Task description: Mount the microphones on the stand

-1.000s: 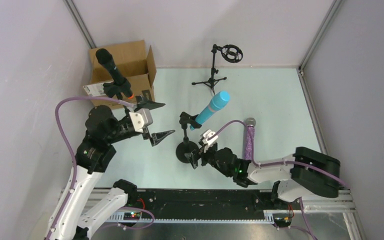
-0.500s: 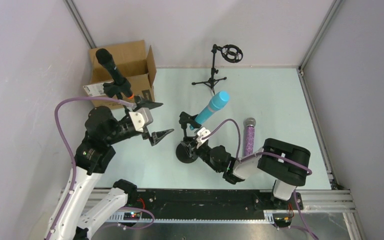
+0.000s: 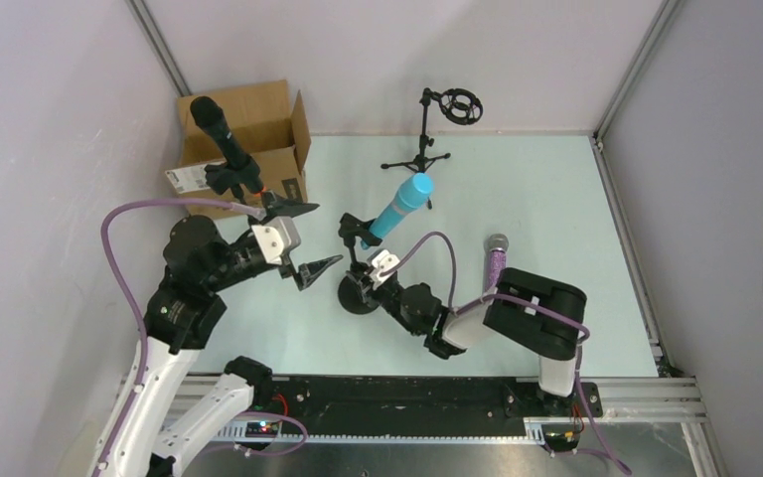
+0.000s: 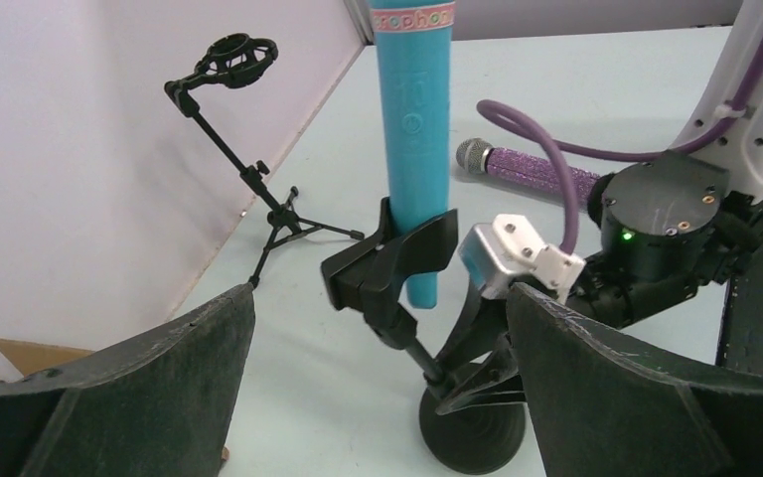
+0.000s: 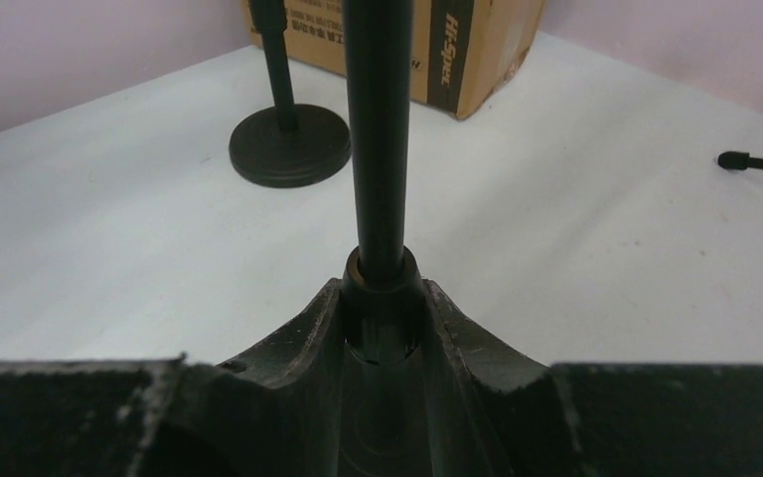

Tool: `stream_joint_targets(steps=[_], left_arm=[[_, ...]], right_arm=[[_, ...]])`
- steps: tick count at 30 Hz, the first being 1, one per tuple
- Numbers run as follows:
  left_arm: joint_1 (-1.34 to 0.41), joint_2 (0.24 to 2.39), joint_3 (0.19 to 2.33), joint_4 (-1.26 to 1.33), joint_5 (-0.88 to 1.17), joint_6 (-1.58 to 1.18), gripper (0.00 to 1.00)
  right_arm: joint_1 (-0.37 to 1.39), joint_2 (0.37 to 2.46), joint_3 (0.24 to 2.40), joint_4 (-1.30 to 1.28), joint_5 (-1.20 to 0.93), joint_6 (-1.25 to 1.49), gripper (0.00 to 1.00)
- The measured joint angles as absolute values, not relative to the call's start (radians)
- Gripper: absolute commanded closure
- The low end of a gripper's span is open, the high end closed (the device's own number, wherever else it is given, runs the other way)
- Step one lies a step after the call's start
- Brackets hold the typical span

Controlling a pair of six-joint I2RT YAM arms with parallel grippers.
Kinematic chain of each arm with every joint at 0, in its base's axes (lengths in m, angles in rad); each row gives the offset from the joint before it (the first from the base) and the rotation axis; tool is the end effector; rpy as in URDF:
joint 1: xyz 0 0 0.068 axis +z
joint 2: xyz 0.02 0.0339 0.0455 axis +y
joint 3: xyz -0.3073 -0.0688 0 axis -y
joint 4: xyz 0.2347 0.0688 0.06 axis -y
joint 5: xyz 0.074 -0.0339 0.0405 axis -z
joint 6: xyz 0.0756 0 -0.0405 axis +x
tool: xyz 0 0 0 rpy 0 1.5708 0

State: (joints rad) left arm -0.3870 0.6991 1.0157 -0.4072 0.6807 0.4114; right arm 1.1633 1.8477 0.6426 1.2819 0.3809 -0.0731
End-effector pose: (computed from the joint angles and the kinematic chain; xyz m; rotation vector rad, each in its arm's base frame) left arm 0.0944 -0.0899 0.4293 1.0908 1.2639 -0.5448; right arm 0.1795 0.3448 0.2224 -0.6133 1.3998 0.5911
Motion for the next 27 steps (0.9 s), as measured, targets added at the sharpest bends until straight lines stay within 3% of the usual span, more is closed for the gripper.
stream_joint_targets(steps=[15,27], left_arm=[[-0.358,0.688,1.014,-0.413,0.635,0.418,0.00],[-0.314,0.700,1.014,-0.414,0.648,0.417,0.00]], right_arm=[[0.979,2.071,1.077,1.119,0.279,-0.100,1.00],[0.927,2.196,1.273,0.984,0.227,-0.045,1.00]])
